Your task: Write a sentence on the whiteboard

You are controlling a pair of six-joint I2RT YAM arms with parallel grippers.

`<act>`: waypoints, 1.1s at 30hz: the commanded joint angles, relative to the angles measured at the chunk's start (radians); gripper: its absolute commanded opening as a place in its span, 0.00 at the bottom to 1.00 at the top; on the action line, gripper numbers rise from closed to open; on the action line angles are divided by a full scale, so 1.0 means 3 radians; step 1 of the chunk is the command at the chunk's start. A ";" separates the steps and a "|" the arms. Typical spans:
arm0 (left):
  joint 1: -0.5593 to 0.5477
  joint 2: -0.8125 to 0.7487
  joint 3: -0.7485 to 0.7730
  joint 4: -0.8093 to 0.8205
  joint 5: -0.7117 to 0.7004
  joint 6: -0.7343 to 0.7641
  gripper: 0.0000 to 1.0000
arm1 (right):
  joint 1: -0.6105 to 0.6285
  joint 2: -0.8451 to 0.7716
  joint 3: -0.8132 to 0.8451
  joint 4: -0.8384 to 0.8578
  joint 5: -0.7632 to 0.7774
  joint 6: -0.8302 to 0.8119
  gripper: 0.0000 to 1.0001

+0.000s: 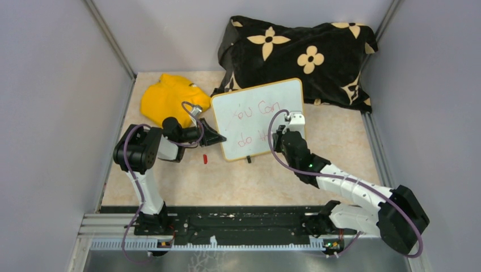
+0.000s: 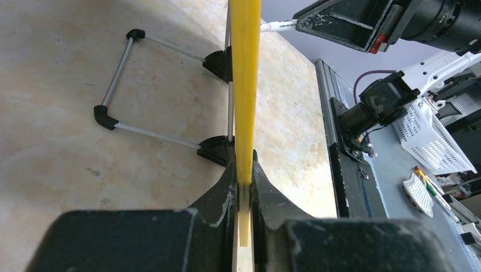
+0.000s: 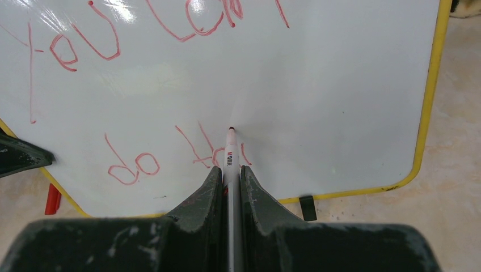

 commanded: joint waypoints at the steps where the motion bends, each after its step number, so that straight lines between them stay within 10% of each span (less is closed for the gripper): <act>1: -0.0046 -0.0009 0.0032 -0.0164 0.0051 0.0064 0.00 | -0.0054 0.0038 0.0095 0.0062 0.0080 -0.0026 0.00; 33: -0.0046 0.0002 0.0024 -0.0161 0.0044 0.0063 0.00 | -0.0072 -0.0494 0.0014 -0.0219 0.0297 0.0146 0.00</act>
